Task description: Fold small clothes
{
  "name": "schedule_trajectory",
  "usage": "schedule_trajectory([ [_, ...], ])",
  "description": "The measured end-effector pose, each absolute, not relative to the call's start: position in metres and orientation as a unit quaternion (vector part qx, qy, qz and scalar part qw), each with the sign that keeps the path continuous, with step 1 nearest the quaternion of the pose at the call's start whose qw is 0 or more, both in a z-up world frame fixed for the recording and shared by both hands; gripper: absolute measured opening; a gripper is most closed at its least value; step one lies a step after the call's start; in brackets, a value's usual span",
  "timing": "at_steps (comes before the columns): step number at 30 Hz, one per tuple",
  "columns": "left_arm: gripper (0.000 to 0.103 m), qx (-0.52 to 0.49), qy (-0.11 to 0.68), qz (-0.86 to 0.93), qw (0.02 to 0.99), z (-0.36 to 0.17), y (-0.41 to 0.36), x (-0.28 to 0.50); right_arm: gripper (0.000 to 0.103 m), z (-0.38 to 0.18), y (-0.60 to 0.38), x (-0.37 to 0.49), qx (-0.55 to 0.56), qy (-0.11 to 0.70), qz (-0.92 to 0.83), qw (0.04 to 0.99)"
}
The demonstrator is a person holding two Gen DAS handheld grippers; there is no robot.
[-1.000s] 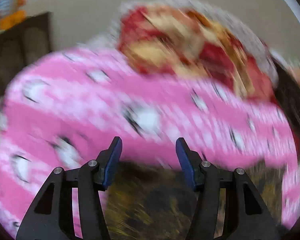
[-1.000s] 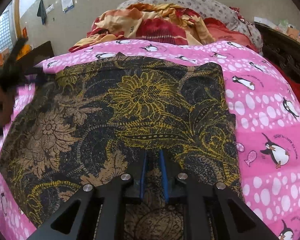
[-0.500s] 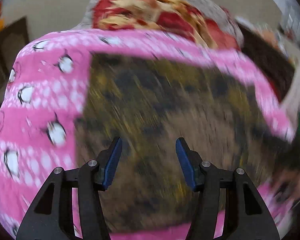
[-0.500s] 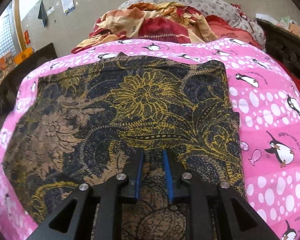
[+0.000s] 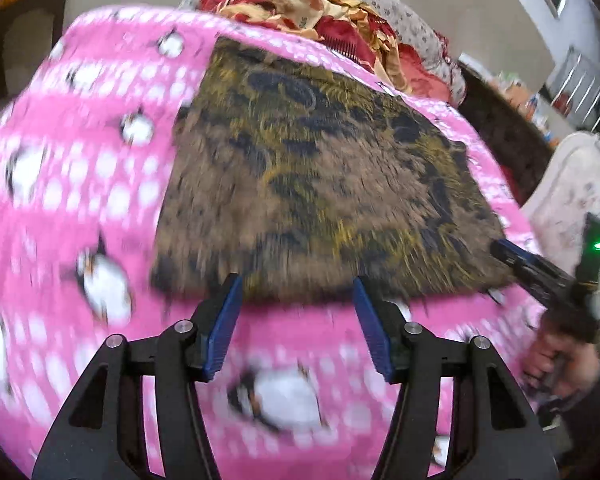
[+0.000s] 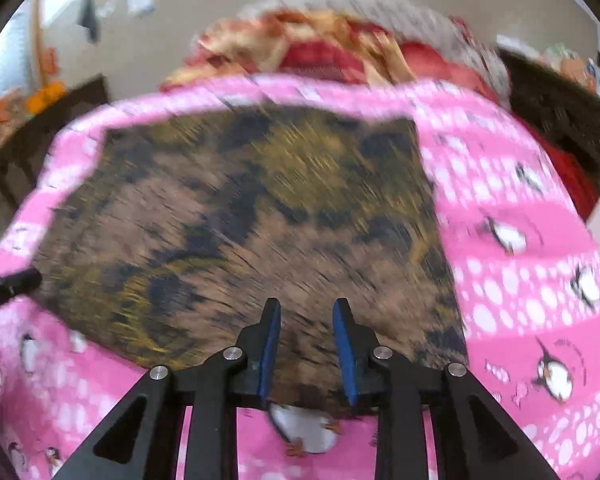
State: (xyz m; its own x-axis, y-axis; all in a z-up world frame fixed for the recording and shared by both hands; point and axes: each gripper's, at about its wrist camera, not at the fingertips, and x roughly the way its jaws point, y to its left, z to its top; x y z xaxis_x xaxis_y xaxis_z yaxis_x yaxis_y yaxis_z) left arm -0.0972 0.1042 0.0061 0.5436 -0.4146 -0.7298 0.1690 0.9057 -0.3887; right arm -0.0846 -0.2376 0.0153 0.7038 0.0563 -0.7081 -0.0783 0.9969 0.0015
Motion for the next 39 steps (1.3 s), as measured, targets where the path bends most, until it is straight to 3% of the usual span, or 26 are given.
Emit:
schedule_trajectory([
  [6,0.065,-0.259,0.442,-0.171,0.841,-0.018,0.127,-0.108,0.042,-0.012,-0.243,-0.075,-0.023,0.419,0.033,0.907],
  [7,0.074,-0.301,0.439,-0.182,0.826,-0.021,0.132,-0.102,0.042,-0.012,-0.242,-0.075,-0.024,0.419,0.033,0.907],
  [8,0.076,-0.327,0.436,-0.187,0.817,-0.023,0.136,-0.097,0.042,-0.012,-0.241,-0.076,-0.028,0.418,0.032,0.908],
  [18,0.076,-0.375,0.406,-0.134,0.822,-0.017,0.143,-0.072,0.043,-0.013,-0.234,-0.076,-0.052,0.418,0.022,0.907],
  [19,0.075,-0.371,0.406,-0.133,0.825,-0.015,0.142,-0.070,0.043,-0.013,-0.234,-0.075,-0.051,0.418,0.022,0.907],
  [22,0.055,-0.347,0.402,-0.143,0.835,-0.007,0.139,-0.066,0.043,-0.013,-0.234,-0.075,-0.052,0.417,0.021,0.907],
  [25,0.044,-0.319,0.404,-0.147,0.845,-0.008,0.140,-0.067,0.044,-0.013,-0.234,-0.075,-0.051,0.418,0.022,0.907],
  [36,0.041,-0.325,0.417,-0.182,0.829,-0.020,0.143,-0.062,0.044,-0.013,-0.235,-0.075,-0.051,0.418,0.022,0.907],
  [39,0.041,-0.379,0.409,-0.144,0.818,-0.028,0.167,-0.058,0.044,-0.013,-0.234,-0.075,-0.049,0.417,0.023,0.907],
])
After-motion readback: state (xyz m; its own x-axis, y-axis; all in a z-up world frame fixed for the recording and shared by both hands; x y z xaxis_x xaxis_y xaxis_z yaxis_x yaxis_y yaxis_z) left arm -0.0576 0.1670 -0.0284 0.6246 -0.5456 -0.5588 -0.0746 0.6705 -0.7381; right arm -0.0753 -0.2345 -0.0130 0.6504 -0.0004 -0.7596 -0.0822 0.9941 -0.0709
